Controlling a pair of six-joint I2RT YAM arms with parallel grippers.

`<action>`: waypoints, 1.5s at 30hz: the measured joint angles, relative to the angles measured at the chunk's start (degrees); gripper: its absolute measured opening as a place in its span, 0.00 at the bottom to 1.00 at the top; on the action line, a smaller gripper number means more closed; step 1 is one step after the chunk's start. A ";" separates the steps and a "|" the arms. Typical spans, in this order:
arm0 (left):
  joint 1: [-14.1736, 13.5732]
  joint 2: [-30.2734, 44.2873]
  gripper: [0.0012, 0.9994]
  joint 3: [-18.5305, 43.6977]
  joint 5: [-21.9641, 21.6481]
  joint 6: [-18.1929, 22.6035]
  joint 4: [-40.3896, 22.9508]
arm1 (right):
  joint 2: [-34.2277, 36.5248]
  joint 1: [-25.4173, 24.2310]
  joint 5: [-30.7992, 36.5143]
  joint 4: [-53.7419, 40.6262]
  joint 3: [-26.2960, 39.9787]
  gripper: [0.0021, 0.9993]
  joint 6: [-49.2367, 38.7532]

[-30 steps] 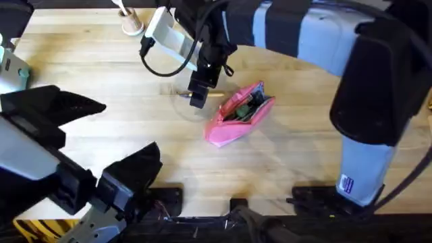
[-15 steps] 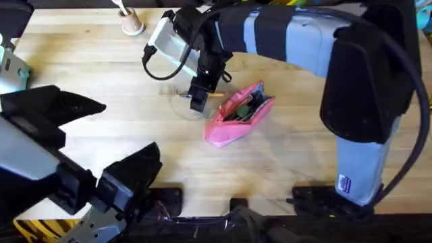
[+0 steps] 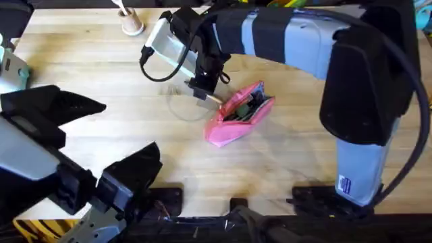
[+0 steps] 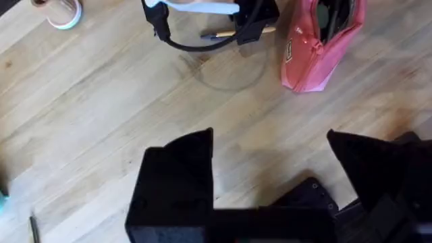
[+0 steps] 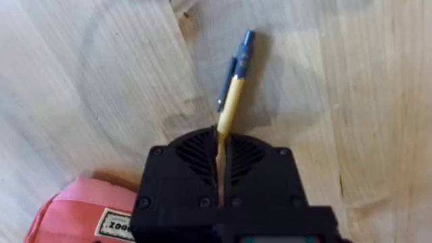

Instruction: Unzip the bag, pick up the pens from the table one at a time and place them inside, then zip the bag closed.

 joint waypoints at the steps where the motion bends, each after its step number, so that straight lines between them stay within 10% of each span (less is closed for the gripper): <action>1: 0.00 0.00 0.99 0.00 0.01 0.00 0.00 | -0.03 -0.05 0.00 0.03 -0.01 0.04 0.01; 19: 0.00 0.00 0.99 0.00 0.00 0.17 0.00 | -18.23 -7.31 -0.06 -0.71 -2.14 0.03 -6.14; 32: 0.00 0.00 0.99 0.00 0.00 0.17 0.00 | -28.02 -8.94 3.82 -25.01 -2.14 0.03 -29.51; 45: 0.00 0.00 0.99 0.00 -0.07 0.18 0.00 | -27.43 -6.87 14.29 -37.98 -2.16 0.03 -33.73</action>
